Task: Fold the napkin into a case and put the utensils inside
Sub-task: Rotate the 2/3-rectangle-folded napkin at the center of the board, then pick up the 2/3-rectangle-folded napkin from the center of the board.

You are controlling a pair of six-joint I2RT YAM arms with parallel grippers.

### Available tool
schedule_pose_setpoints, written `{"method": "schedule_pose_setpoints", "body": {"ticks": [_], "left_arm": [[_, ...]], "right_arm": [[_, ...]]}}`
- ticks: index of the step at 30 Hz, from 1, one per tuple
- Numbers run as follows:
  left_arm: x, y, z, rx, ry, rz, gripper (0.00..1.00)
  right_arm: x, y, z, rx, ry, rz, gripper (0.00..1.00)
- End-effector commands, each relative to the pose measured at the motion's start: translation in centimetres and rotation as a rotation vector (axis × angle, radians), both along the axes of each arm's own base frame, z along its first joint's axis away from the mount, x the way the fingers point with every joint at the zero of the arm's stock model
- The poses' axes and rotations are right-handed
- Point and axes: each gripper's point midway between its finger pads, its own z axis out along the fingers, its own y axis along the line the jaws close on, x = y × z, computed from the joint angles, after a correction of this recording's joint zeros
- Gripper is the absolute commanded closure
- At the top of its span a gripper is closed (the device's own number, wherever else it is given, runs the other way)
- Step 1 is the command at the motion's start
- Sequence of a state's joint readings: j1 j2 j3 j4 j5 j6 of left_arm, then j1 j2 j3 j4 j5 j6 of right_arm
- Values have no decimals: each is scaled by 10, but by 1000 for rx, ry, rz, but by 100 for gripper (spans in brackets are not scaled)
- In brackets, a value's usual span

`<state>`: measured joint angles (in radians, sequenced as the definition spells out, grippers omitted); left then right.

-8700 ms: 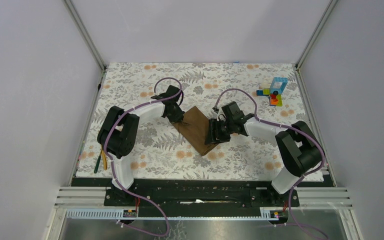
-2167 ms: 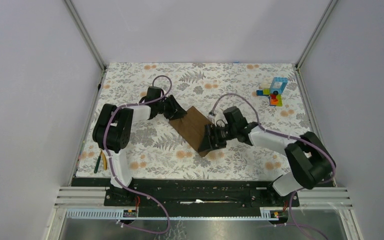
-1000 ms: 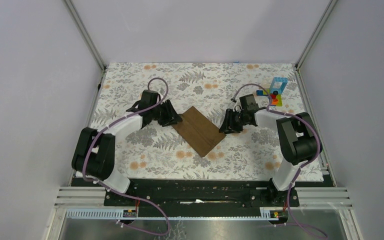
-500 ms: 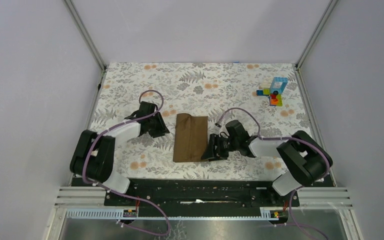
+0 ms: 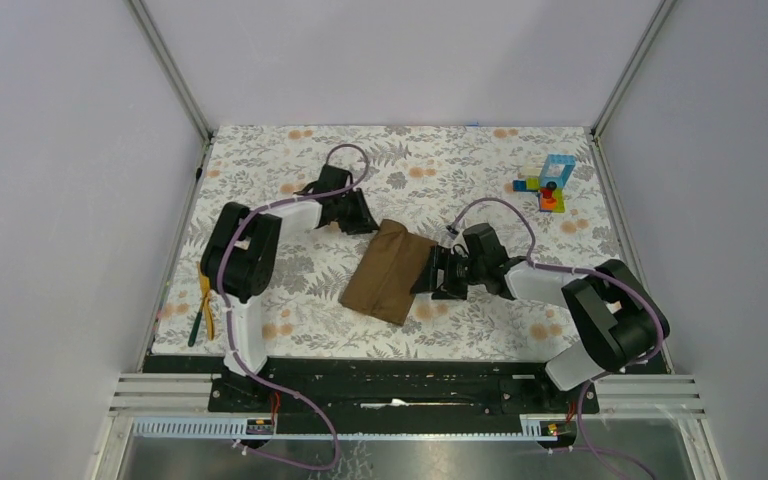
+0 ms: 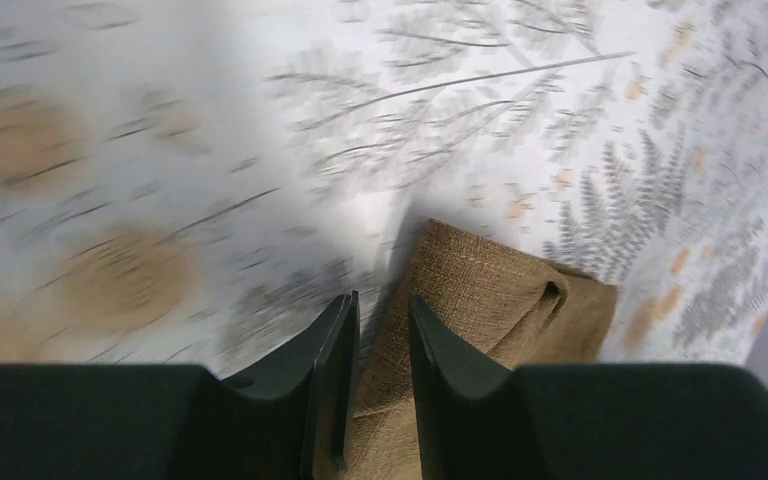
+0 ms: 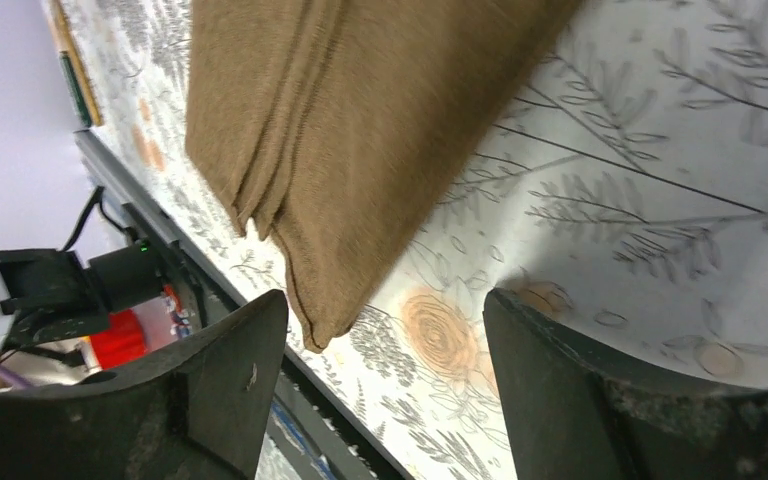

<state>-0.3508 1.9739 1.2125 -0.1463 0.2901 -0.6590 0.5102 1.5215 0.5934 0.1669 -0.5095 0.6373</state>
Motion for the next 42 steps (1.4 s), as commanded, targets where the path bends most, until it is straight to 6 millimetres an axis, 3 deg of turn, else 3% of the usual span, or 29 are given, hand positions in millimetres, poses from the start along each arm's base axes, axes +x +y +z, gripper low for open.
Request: {"method": "schedule_pose_setpoints", "body": {"ticks": [1, 3, 4, 7, 11, 14, 16, 20, 22, 25, 29, 34, 39, 42], "left_arm": [[-18, -60, -11, -86, 46, -210, 70], [-20, -75, -9, -90, 42, -255, 70], [-18, -73, -8, -60, 35, -249, 69], [-9, -46, 9, 100, -33, -190, 61], [-9, -4, 57, 273, -131, -88, 41], [-35, 2, 80, 260, -164, -90, 33], [-63, -9, 87, 243, -178, -141, 30], [-143, -46, 83, 250, -191, -333, 27], [-177, -53, 79, 313, -197, -400, 26], [-218, -56, 71, 408, -173, -466, 26], [-251, -59, 57, 531, -144, -540, 31], [-266, -75, 34, 622, -135, -626, 46], [-259, -84, 20, 701, -147, -639, 62], [-254, -87, 22, 718, -161, -633, 64]], "right_arm": [[-4, 23, -2, 67, 29, 22, 22], [-6, 30, -1, 79, 31, 28, 22], [-6, 30, 2, 83, 29, 24, 22], [-4, 20, 10, 27, -26, 24, 20], [-2, -21, 9, -164, -62, -9, 14], [7, -51, 13, -187, -65, -65, 12], [14, -68, 17, -184, -54, -106, 11], [29, -91, 24, -194, -54, -160, 11], [34, -99, 26, -202, -56, -179, 10], [40, -112, 23, -214, -40, -213, 10], [42, -113, 19, -184, -14, -221, 10], [40, -110, 20, -165, -17, -217, 10], [34, -110, 18, -160, -10, -208, 10], [31, -109, 17, -156, -6, -203, 10]]}}
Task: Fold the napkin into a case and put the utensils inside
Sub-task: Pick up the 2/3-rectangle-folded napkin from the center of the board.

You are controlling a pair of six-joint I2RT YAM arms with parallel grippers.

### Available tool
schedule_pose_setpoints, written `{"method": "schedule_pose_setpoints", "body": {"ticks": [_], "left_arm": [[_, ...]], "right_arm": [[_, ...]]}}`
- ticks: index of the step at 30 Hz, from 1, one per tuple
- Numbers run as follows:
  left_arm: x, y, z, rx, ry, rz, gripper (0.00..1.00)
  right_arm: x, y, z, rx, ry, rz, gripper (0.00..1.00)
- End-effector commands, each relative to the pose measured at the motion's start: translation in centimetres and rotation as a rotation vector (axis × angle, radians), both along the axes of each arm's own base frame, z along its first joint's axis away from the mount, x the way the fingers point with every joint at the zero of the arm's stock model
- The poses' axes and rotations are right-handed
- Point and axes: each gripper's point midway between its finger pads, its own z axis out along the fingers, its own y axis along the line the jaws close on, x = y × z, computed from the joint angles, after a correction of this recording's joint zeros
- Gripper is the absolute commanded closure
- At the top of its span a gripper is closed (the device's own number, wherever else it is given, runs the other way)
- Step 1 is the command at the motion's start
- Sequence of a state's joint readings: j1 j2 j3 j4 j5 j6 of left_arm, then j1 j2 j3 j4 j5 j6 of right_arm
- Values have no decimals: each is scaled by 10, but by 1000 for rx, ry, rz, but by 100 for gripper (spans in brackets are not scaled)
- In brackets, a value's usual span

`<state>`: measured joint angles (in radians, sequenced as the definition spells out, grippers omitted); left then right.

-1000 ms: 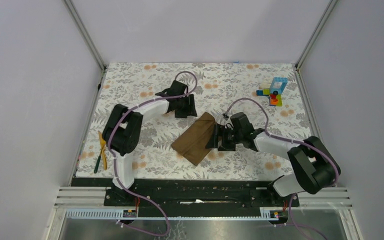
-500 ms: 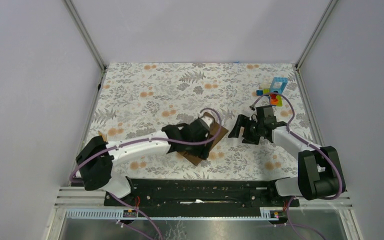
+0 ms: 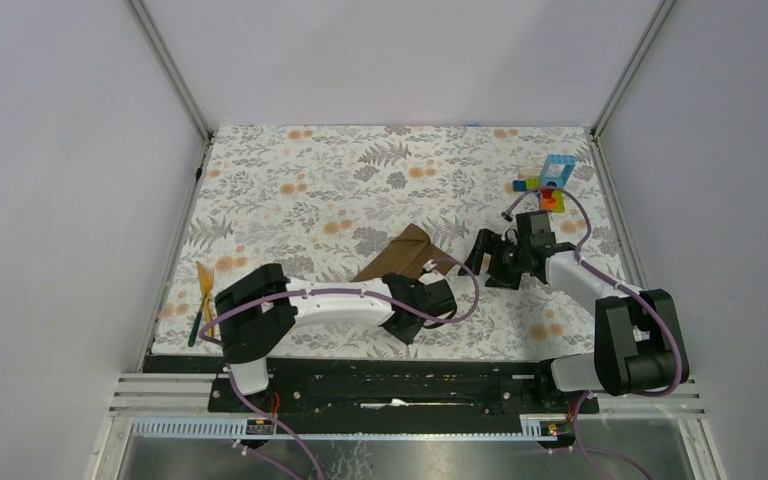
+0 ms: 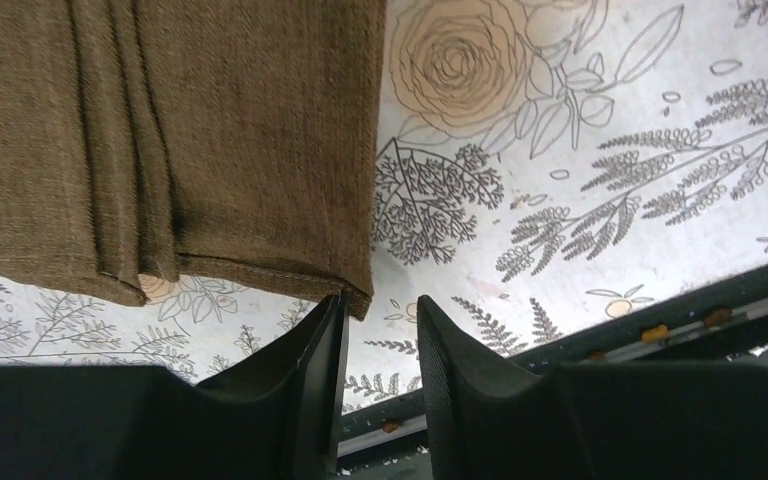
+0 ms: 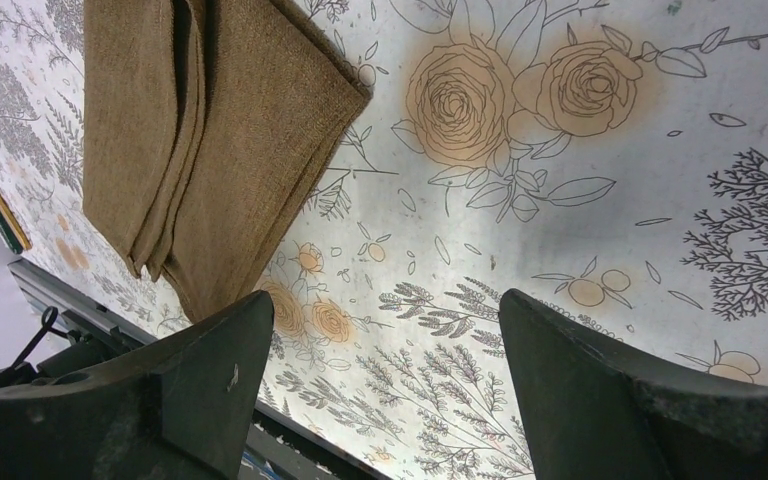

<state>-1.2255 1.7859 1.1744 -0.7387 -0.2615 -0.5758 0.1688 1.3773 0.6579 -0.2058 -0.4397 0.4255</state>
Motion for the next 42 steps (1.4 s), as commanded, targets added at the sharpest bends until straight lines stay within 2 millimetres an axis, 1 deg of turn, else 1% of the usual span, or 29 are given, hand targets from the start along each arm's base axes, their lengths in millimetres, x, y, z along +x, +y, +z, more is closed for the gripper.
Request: {"method": "schedule_pose_setpoints", "body": {"ticks": [1, 6, 11, 13, 14, 16, 19, 24, 26, 37, 39, 42], "left_arm": [[21, -11, 20, -8, -95, 17, 64], [22, -14, 31, -22, -102, 9, 62], [29, -20, 34, -46, -95, 20, 51], [35, -24, 32, -51, -103, 25, 50], [38, -25, 29, -50, -106, 27, 51], [42, -27, 22, -32, -98, 25, 57], [44, -25, 13, -1, -93, 17, 61], [40, -17, 3, 28, -79, 17, 62], [41, -12, 0, 45, -86, 19, 62], [45, -1, -18, 65, -64, 27, 62], [44, 1, -24, 74, -50, 20, 64], [43, 7, -33, 97, -38, 15, 69]], "right_arm": [[-4, 3, 6, 21, -15, 26, 10], [-3, 2, 3, 19, -9, 22, 10], [-2, 4, 3, 27, -6, 21, 10], [-1, 4, 3, 29, -9, 20, 10], [-1, 4, 3, 30, -8, 21, 10], [-2, 5, 3, 36, -5, 23, 10], [-3, 6, 3, 38, -3, 29, 10], [-4, 5, 2, 36, -3, 31, 10], [-4, 6, 1, 42, -1, 32, 10], [-3, 9, 0, 58, 6, 41, 10], [-4, 10, -1, 61, 12, 44, 10], [-4, 10, -2, 63, 16, 45, 10]]}}
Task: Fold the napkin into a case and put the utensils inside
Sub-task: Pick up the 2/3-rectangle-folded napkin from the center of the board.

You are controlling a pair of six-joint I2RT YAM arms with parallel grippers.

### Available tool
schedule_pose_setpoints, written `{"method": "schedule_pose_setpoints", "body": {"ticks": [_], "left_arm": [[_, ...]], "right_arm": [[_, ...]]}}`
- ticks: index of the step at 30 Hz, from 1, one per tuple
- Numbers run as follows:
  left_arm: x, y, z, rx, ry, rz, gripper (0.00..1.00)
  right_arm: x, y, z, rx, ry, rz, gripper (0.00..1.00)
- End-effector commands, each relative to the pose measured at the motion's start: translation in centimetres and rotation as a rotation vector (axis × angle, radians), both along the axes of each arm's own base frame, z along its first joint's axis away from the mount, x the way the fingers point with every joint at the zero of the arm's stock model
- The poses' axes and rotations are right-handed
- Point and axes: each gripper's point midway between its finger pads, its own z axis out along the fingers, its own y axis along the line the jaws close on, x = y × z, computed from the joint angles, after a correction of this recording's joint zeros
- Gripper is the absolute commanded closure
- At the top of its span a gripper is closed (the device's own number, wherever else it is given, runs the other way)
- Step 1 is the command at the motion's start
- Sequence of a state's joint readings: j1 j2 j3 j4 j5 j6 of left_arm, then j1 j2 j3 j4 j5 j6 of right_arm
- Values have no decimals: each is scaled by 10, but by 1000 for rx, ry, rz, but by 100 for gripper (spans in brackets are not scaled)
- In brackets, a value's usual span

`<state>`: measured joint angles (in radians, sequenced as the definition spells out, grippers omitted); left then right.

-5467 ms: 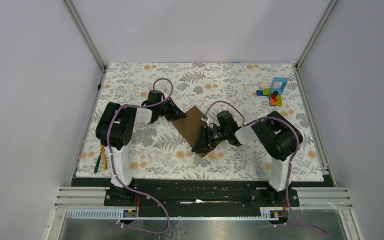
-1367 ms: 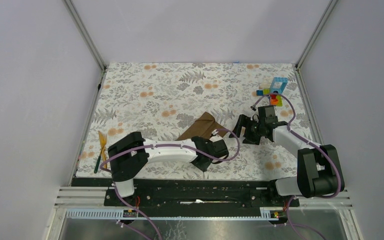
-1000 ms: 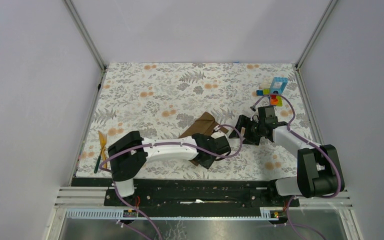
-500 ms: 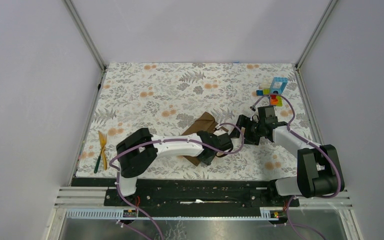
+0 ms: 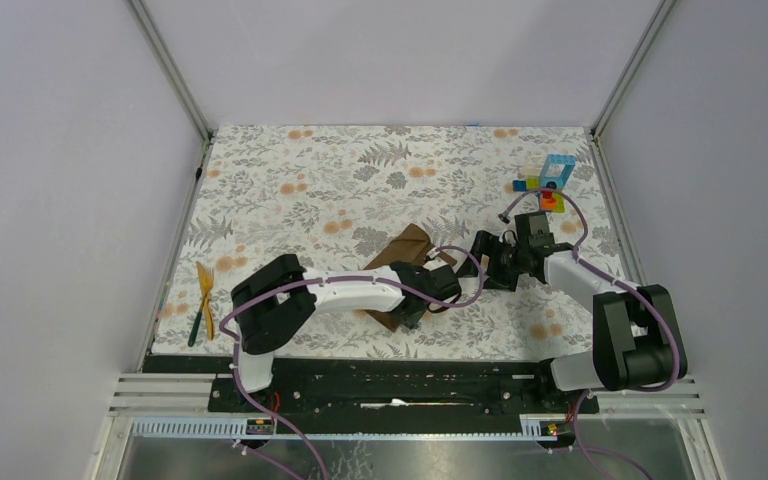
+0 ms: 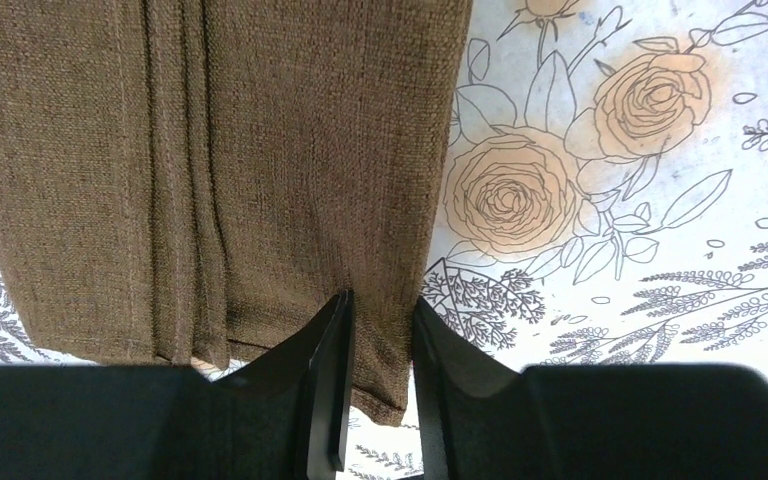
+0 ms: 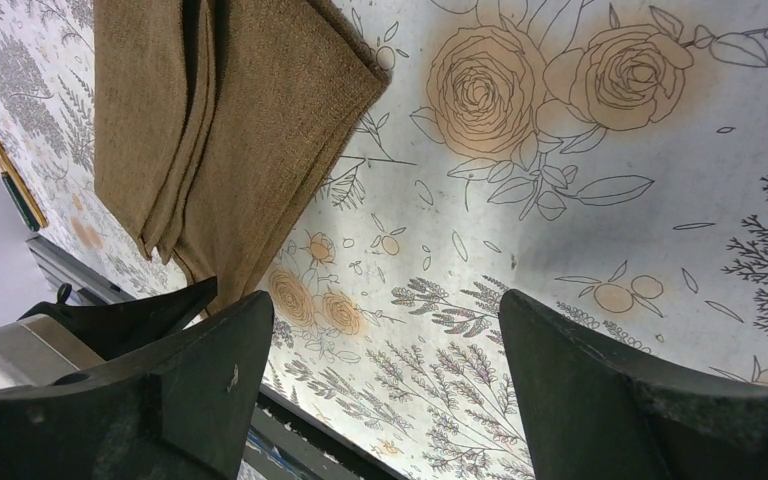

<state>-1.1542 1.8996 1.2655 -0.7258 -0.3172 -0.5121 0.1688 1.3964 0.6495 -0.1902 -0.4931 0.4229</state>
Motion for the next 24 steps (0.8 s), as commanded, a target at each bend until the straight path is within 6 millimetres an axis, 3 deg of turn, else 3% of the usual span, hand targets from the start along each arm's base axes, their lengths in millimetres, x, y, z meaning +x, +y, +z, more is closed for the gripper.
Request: {"method": "schedule_pose_setpoints", "body": {"ticks": [1, 7, 13, 18, 24], "left_arm": [[1, 14, -24, 52, 18, -9, 73], [4, 13, -23, 52, 24, -7, 100], [4, -4, -3, -17, 39, -23, 100], [9, -6, 16, -59, 25, -9, 100], [9, -3, 23, -80, 26, -4, 100]], "right_arm": [[1, 3, 0, 22, 1, 15, 10], [4, 16, -1, 112, 59, -23, 7], [23, 43, 11, 325, 27, -122, 0], [29, 57, 9, 370, 33, -169, 0], [30, 67, 2, 405, 64, -184, 1]]}}
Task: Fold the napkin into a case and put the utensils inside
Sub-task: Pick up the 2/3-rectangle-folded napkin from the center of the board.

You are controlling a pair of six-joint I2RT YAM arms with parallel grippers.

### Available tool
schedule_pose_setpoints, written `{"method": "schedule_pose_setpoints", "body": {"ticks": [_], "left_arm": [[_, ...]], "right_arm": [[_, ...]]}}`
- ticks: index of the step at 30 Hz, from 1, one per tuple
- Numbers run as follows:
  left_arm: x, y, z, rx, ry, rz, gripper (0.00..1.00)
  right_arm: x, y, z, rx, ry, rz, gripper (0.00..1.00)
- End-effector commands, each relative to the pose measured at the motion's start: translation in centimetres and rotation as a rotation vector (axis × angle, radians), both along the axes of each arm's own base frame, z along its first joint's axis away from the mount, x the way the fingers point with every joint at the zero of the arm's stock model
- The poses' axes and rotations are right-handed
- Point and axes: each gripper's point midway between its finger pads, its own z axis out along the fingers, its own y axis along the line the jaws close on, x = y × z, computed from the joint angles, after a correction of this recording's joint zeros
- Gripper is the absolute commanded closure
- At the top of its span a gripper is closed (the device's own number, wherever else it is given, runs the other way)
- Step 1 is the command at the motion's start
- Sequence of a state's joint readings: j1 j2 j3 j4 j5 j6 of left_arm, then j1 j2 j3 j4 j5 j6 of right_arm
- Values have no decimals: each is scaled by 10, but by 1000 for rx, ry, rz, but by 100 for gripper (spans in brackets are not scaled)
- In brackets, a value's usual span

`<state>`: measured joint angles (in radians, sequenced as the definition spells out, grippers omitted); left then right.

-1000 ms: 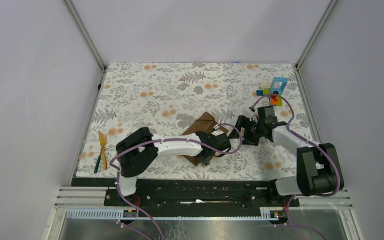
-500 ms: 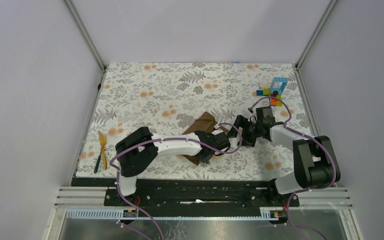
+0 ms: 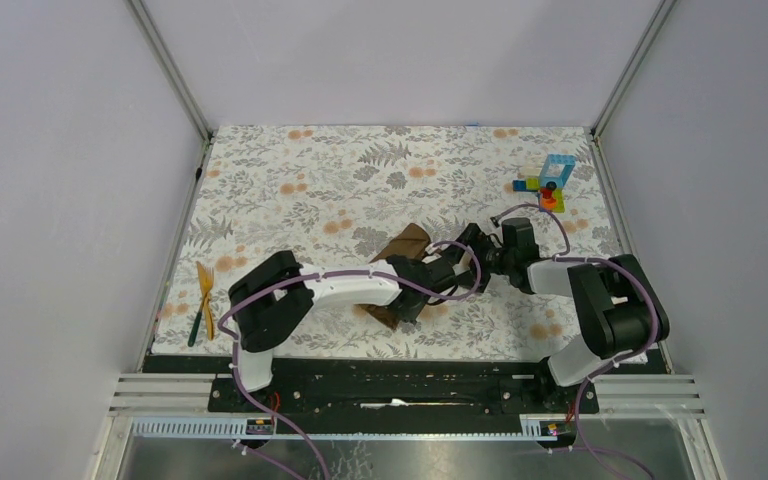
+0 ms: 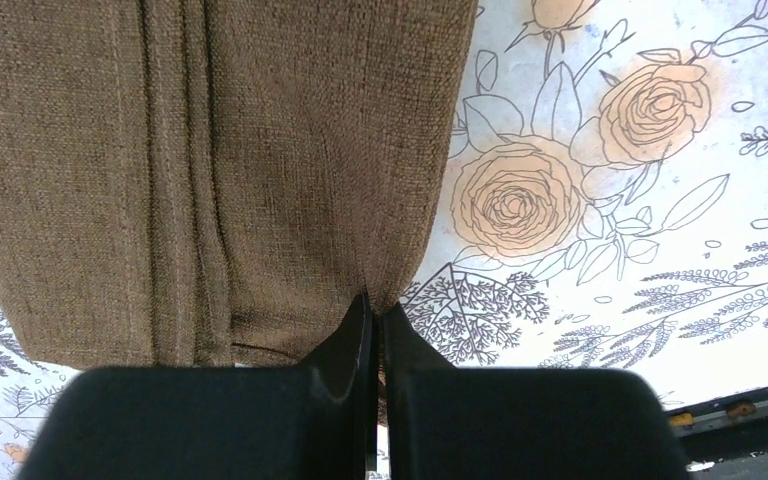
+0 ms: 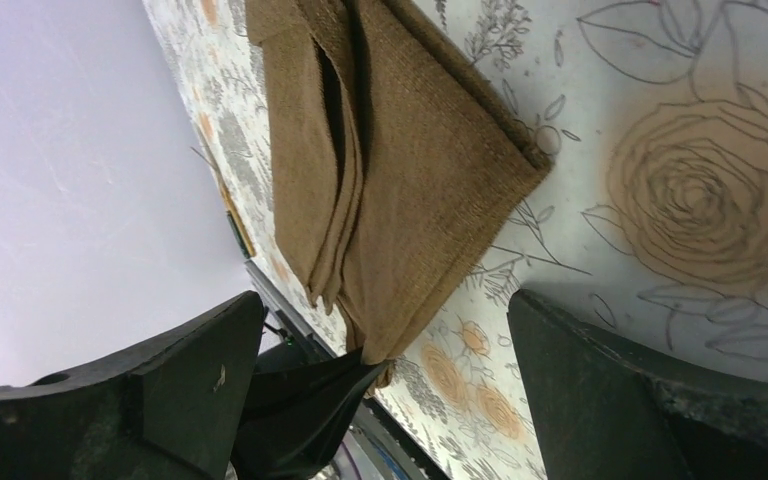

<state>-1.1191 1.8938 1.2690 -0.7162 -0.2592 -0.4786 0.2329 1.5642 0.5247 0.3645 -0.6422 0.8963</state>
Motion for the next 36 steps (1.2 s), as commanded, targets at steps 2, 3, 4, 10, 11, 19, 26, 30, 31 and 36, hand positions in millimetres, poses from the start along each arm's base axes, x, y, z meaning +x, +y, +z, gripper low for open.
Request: {"method": "schedule_pose_setpoints", "body": {"ticks": [2, 3, 4, 10, 11, 19, 26, 30, 31, 36], "left_arm": [[3, -2, 23, -59, -12, 6, 100], [3, -2, 24, -63, -11, 5, 100], [3, -3, 26, -68, -13, 4, 100], [4, -6, 38, -99, -25, 1, 100], [4, -6, 39, -99, -25, 0, 100], [3, -6, 43, -105, -26, -4, 100], [2, -5, 47, -108, -24, -7, 100], [1, -5, 48, -114, -22, -3, 100], [1, -5, 49, -117, -22, -2, 100], [-1, -2, 45, -111, -16, 6, 100]], "right_arm": [[5, 13, -2, 59, 12, -23, 2], [5, 14, -4, 64, 18, -27, 3], [4, 14, -5, 66, 21, -29, 3], [-4, 18, -13, 56, 44, -23, 5], [-6, 19, -14, 52, 46, -24, 5], [-22, 23, -17, 58, 67, -23, 4], [-17, 30, -16, 101, 76, -29, 6], [-13, 33, -13, 125, 67, -34, 10], [-12, 33, -12, 125, 64, -35, 10], [-9, 32, -7, 118, 40, -38, 22]]}}
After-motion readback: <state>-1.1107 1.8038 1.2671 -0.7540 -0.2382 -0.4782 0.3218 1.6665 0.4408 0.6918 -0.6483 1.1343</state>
